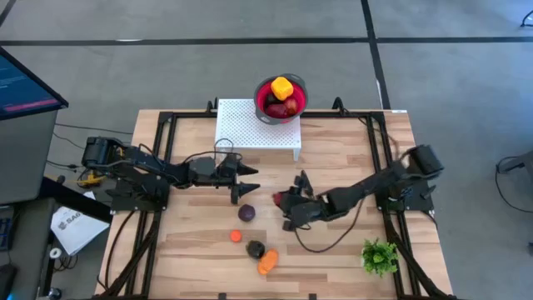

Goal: Pick & Place Fruit
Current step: Put the red pomegranate into the strainer bowl on the shelf

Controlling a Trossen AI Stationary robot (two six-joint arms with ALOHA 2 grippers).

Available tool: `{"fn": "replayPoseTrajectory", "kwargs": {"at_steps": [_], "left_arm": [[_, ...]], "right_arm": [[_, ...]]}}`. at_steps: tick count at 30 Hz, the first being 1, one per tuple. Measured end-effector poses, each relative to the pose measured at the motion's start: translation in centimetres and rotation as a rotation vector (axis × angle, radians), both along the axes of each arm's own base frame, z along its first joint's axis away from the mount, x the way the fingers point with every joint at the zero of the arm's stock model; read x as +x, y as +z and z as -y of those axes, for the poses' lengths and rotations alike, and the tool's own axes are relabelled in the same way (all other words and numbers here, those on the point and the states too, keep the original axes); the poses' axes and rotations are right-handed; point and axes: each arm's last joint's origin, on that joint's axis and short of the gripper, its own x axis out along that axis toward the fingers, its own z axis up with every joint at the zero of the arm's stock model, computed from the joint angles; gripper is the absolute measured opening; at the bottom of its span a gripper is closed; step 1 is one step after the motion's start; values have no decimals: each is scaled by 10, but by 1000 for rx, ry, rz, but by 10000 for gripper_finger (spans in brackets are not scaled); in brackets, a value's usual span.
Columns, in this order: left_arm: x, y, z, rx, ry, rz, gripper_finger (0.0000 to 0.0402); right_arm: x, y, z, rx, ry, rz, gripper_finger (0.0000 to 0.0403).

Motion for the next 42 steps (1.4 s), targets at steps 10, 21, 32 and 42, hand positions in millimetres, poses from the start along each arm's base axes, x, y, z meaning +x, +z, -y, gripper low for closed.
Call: {"fn": "replayPoseTrajectory", "kwargs": {"at_steps": [10,21,32,42], "left_arm": [[-3,-14,4,-17,-3,-144,297],[-3,-14,12,21,18,-148,297],[-3,-14,10,30,57,-149,296],[-3,-14,10,27,57,-148,296]], "right_arm": [[-22,79,70,-185,-179,115,176],[-44,129,238,-175,-425,491,185],[-42,102,283,-70,-430,451,187],[-44,93,282,-12,-454,380,198]]}}
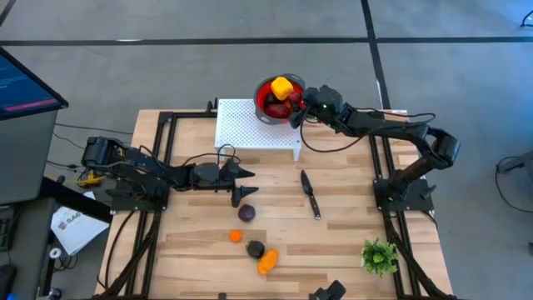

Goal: Pick & Place Fruit
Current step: Put the red pomegranate into the strainer bowl on the shelf, then put the black plum into the strainer bowl on the shelf

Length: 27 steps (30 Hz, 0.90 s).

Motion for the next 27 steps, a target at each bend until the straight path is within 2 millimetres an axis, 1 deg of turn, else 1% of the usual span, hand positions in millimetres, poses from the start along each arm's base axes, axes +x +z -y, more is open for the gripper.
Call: {"fn": "replayPoseTrajectory", "kwargs": {"at_steps": [19,22,27], "left_arm": [[0,0,0,0,0,2,296],[0,0,0,0,0,2,296],[0,0,0,0,0,1,296]], "right_arm": [[1,0,0,4,21,5,239],[-1,6,-1,-14,20,34,239],[-9,24,-10,-58,36,58,240]]}}
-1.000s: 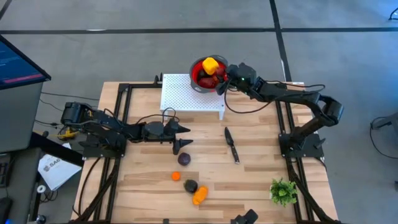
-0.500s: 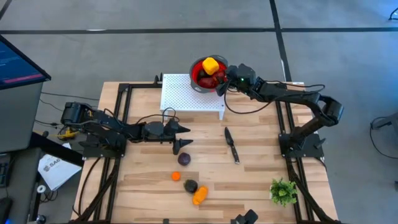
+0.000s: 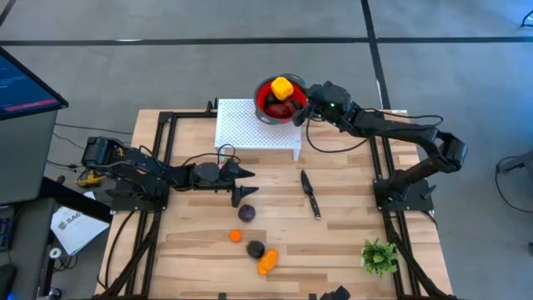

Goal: Pick & Place Fruit
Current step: Put the black plum into the strainer bowl on the shelf

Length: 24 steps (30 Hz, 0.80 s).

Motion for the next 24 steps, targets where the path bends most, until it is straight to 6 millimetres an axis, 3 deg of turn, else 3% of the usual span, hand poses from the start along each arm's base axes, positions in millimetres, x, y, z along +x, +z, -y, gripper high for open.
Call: {"fn": "replayPoseTrajectory", "kwargs": {"at_steps": [6,12,15,19,24], "left_arm": [[0,0,0,0,0,-1,296],[0,0,2,2,-7,-1,296],[0,0,5,19,-23,-5,296],[-1,0,15,65,-78,-10,296],[-5,-3,43,180,-357,-36,296]], "right_arm": [[-11,29,-34,-36,83,24,240],[-10,37,-107,-44,335,-44,240],[-3,21,-149,-25,487,-103,240],[9,-20,-202,27,660,-125,240],[22,-77,-256,75,759,-88,240]]}}
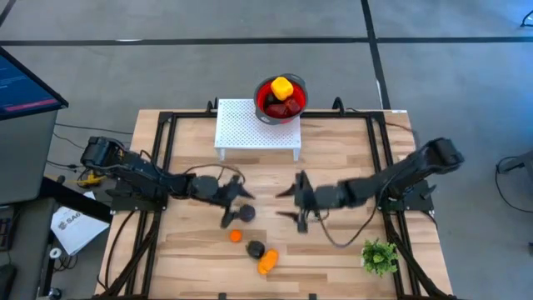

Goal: Pick & Place Fruit
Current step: Put the black plum into the strainer bowl on the shelf

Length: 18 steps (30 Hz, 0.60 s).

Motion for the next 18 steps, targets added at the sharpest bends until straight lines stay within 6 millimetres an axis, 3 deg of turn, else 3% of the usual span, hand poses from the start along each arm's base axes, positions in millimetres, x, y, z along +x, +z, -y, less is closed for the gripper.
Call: {"fn": "replayPoseTrajectory", "kwargs": {"at_steps": [4,7,13,18], "left_arm": [[-6,-5,20,84,-123,-39,296],[-8,-7,23,116,-104,-61,296],[-6,-10,16,146,-60,-78,296],[-3,-25,11,207,-54,-136,296]], "right_arm": [[12,-32,-26,-9,-48,32,240],[21,-48,-32,-25,-81,85,240],[37,-62,-18,4,-140,198,240],[43,-64,-8,23,-157,223,240]]}}
